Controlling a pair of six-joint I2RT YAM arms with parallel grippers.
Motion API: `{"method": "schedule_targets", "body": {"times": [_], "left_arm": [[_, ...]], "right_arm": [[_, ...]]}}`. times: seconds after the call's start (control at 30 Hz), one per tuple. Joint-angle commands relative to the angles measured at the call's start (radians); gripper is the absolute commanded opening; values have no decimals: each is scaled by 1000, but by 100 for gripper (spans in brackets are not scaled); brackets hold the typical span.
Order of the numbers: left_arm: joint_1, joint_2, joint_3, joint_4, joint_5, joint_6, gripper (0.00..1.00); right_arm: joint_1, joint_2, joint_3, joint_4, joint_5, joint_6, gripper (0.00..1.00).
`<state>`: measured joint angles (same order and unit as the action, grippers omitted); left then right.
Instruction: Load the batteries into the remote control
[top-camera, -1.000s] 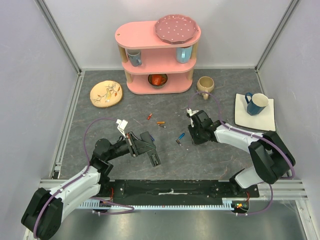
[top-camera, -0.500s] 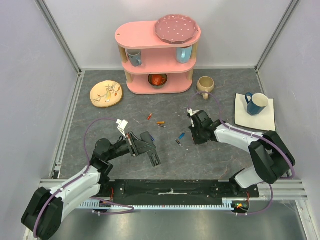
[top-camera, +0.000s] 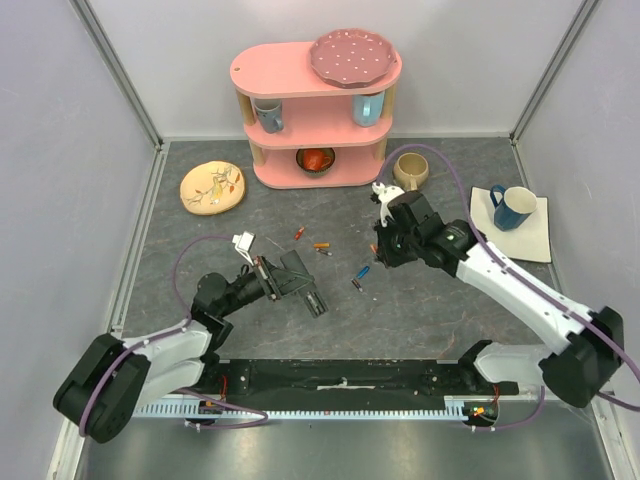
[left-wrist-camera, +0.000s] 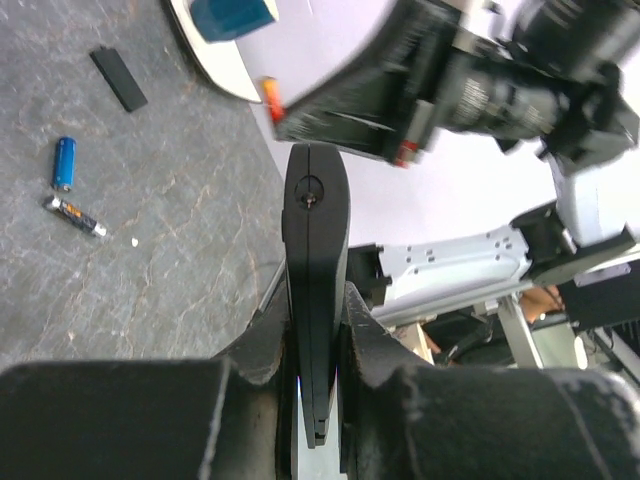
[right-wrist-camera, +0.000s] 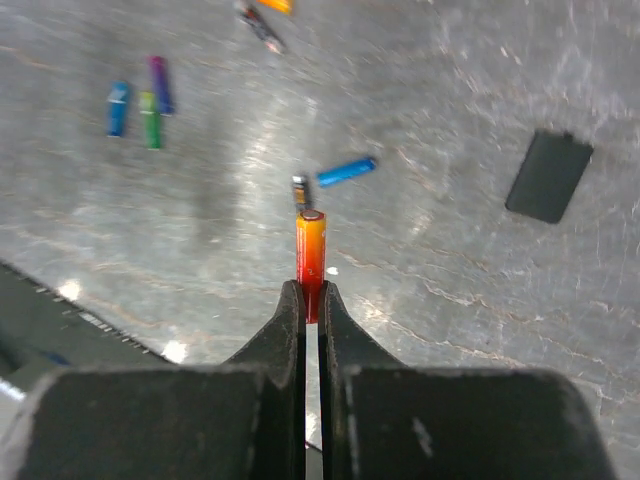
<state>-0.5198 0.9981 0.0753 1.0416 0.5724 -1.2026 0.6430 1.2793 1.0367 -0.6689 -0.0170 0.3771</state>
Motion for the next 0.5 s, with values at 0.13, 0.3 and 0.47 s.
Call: {"method": "schedule_targets", "body": {"times": [0.13, 0.3, 0.47], "left_arm": [[-23, 218, 57, 310, -98, -129, 2], [-34, 341, 70, 475, -83, -193, 2], [-40, 347, 67, 482, -75, -187, 2]], "right_arm": [[135, -80, 189, -242, -67, -29, 0], [243, -61, 247, -251, -67, -20, 0], [300, -11, 275, -259, -75, -14, 0]]}}
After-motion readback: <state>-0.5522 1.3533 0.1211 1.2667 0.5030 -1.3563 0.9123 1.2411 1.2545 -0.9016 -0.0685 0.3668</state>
